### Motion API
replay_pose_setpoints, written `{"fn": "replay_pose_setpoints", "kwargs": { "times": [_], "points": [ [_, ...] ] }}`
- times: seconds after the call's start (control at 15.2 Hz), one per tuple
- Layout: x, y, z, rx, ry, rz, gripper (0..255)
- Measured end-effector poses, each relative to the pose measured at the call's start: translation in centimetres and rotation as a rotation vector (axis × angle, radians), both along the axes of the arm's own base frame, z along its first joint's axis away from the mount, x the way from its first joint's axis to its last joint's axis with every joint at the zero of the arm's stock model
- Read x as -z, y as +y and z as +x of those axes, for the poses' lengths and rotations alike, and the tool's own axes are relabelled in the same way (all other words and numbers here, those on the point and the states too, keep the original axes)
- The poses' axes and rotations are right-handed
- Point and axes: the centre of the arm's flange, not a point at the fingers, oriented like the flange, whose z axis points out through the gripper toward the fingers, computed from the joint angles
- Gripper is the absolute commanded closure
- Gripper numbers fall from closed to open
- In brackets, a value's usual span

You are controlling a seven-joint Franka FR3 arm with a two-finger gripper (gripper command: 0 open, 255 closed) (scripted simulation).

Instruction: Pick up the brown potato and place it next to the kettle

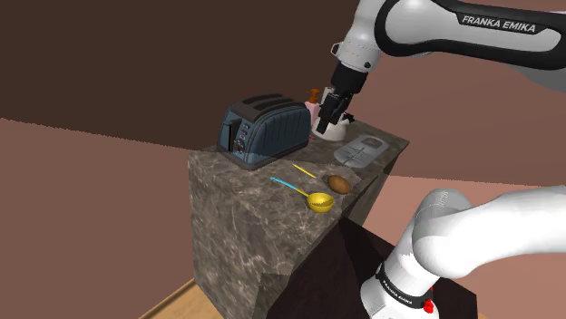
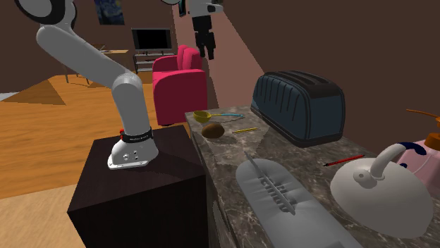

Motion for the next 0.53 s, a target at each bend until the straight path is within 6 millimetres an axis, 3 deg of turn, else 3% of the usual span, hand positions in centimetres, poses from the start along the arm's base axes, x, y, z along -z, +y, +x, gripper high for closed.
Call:
{"fn": "replay_pose_setpoints", "kwargs": {
  "times": [0.13, 0.53],
  "points": [
    [0.5, -0.4, -0.1, 0.001, 0.001, 0.002, 0],
    [5.9, -5.3, -0.5, 0.018, 0.01, 0.024, 0]
  ]
}}
